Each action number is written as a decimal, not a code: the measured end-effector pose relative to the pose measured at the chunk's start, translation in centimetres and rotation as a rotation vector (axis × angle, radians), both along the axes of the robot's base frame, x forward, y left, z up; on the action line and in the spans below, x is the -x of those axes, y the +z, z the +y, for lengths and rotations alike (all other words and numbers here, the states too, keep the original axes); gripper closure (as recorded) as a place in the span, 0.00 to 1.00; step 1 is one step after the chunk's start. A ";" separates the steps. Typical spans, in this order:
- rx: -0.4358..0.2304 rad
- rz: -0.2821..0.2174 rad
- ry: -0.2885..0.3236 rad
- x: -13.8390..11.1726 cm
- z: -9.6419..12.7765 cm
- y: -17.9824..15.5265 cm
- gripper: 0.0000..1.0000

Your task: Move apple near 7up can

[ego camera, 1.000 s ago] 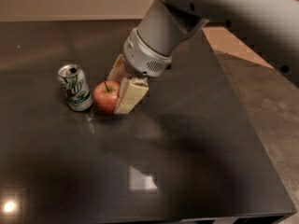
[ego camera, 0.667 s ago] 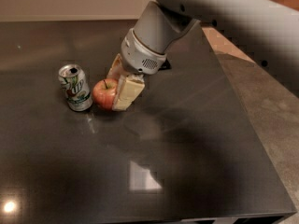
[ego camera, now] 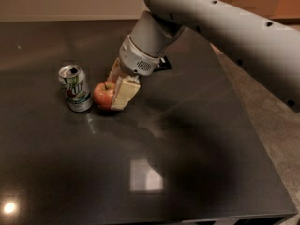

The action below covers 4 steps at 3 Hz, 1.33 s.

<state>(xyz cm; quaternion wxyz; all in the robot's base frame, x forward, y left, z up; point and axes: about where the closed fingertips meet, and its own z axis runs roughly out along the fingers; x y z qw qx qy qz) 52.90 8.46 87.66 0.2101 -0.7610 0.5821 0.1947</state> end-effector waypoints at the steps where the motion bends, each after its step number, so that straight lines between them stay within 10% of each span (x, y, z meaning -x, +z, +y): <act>1: -0.034 0.004 -0.011 -1.2 0.4 -0.9 0.81; 4: -0.065 0.024 0.007 -2.5 1.0 -2.7 0.12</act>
Offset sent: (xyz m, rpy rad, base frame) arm 0.0288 0.0063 -0.0174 0.1025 0.0049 -0.0071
